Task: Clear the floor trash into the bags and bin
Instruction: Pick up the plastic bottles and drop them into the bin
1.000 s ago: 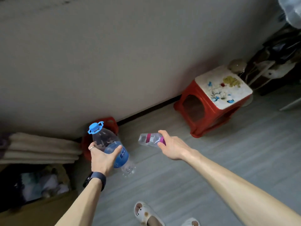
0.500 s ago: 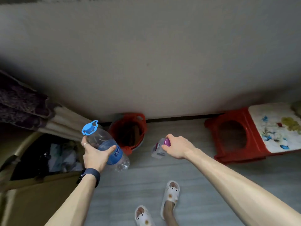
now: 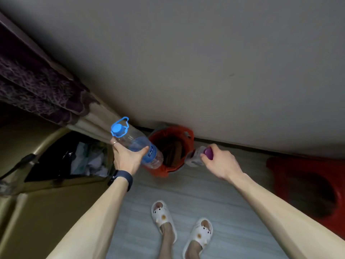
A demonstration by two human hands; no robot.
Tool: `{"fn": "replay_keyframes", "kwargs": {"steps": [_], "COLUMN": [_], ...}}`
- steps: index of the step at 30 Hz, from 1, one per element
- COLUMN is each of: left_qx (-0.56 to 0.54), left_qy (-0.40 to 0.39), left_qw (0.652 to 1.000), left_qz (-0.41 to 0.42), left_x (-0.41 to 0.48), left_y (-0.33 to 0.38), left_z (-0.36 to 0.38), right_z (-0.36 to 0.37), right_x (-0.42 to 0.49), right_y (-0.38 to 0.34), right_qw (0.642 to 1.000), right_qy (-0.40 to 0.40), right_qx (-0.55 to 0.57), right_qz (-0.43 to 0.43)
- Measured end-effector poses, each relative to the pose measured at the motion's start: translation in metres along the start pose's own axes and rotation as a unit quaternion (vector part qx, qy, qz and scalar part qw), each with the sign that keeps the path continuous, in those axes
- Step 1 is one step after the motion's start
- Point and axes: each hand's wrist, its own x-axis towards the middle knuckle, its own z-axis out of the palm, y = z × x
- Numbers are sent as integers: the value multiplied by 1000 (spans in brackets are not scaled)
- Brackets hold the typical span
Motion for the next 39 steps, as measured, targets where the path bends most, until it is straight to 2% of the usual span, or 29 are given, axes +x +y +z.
{"fn": "replay_keyframes", "kwargs": {"steps": [6,11,20,25,30,35,39], "left_qx": [21,48,38,30,192,127,132], "left_qy": [-54,-85,-116,-131,-122,-117,-136], "left_qw": [998,995,992,989,970,978,952], "left_qz": [-19,10,15,55,90,118,240], "left_x": [34,47,87,95,103,106,116], "left_y": [-36,-71,-117,-149,-185,-183,-166], "left_z": [55,98,147,153,153,147,144], "right_z": [39,75,122,134,147,165,178], "right_x": [51,86,131,150,169,180,180], "right_y": [-15,-22,-26,-38,-57,-72,-76], "right_qw": [999,999,999,998,993,988,989], "right_qy": [12,5,-22,25,59,93,75], "right_qx": [30,45,-31,-39,-31,-67,-86], "right_qz": [-7,-2,-8,-39,-97,-100,-90]}}
